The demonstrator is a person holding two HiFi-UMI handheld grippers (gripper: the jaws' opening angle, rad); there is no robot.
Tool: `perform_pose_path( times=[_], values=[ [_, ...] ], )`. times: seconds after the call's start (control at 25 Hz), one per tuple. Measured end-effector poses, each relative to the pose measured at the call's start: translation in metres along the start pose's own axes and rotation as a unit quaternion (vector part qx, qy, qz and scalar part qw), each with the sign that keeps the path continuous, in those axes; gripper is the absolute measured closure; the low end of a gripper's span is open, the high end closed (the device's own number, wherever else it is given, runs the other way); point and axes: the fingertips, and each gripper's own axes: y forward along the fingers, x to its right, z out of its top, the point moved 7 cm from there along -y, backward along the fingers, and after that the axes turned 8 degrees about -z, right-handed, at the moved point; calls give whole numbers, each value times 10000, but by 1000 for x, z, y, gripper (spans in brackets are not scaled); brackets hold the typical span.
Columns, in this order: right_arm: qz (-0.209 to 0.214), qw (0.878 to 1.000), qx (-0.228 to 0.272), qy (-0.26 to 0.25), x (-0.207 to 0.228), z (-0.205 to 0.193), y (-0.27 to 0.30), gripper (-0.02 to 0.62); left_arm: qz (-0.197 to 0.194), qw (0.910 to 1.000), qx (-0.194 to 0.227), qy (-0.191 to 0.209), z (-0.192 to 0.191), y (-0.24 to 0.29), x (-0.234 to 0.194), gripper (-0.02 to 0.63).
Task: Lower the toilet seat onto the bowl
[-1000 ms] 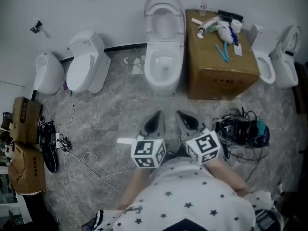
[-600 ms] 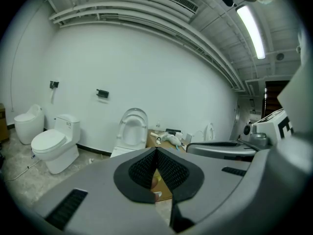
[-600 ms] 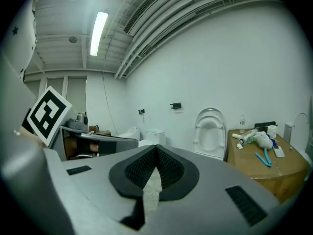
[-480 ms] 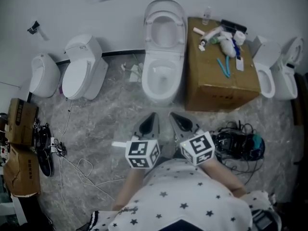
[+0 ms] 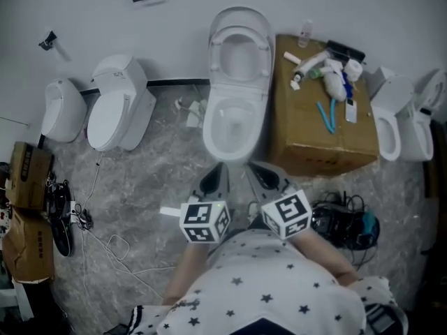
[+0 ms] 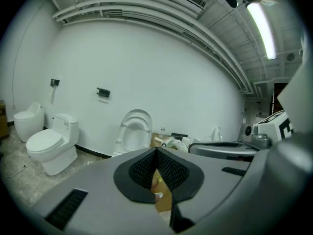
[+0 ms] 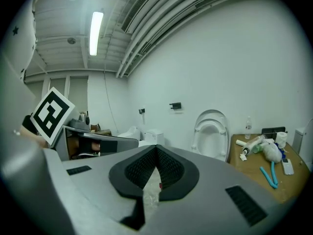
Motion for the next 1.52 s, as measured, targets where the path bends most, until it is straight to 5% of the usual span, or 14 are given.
perform_pose_path(
  times=[0.6,1.12,1.52],
  values=[
    [191,9998,17,-43,81,17,54,589,366,9992,137,-105,24,79,-14,609],
    [165,9997,-24,158,119,17,69,589,728,9971,91,-177,30,98,-23,609],
    [-96,9997,-74,228,136,22,94,589,582,9983,49,-85,44,127,-44,609]
  ],
)
